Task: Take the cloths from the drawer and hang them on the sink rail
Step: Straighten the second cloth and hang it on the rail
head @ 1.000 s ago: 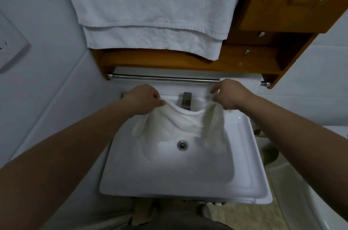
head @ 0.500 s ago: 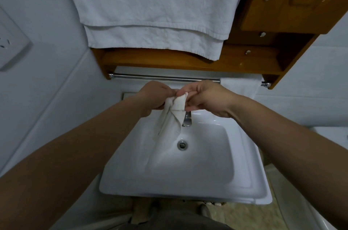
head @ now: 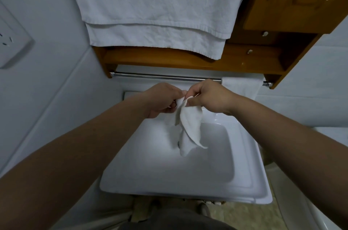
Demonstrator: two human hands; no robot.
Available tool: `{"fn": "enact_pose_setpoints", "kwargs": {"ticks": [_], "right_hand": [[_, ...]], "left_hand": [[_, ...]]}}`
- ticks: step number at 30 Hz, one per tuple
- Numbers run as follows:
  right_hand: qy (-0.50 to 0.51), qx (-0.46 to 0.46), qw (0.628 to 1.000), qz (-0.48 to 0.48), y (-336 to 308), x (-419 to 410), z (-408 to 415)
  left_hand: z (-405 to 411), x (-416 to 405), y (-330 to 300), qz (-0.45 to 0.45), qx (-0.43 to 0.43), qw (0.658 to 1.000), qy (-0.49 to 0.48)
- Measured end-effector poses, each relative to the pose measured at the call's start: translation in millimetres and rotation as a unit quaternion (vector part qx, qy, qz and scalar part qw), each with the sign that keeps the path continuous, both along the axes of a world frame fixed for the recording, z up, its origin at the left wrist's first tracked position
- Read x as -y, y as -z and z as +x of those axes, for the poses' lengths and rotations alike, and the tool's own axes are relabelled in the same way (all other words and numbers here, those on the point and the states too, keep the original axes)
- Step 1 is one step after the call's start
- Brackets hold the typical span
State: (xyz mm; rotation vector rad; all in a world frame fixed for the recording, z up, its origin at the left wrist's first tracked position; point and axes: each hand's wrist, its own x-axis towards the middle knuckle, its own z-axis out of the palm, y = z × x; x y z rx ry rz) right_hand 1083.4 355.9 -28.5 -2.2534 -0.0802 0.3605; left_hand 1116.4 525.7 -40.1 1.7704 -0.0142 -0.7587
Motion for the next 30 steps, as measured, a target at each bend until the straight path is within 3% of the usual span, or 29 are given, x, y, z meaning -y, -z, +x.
{"fn": "enact_pose_setpoints", "kwargs": {"ticks": [3,6,10,15,18,24,30], "right_hand": [[-0.042,0.034,0.995,-0.08,1,2,-2],[-0.058,0.054,0.987,-0.138,-1,10,-3],[-0.049,0.031,0.996,-0.071,-7,24,-4],[-0.042,0.034,0.996,-0.073,-11,37,-5],[-0.019,0.026,0.998,-0.056,-14,51,-7],[-0.051,0.013,0.998,-0.02,-18,57,-14],[-0.118,0.007,0.993,-0.001,-24,57,-18]], "left_hand": [[-3,-8,5,-0.003,-0.024,0.999,0.037],[-2,-19,10,0.028,0.014,0.998,0.049],[2,-27,6,0.057,0.068,0.996,0.017],[-8,-36,7,0.139,0.134,0.972,0.135],[-10,-42,14,0.158,0.133,0.969,0.137],[-16,-34,17,0.095,0.118,0.982,0.115],[-21,-16,25,0.098,0.098,0.98,0.143]]}}
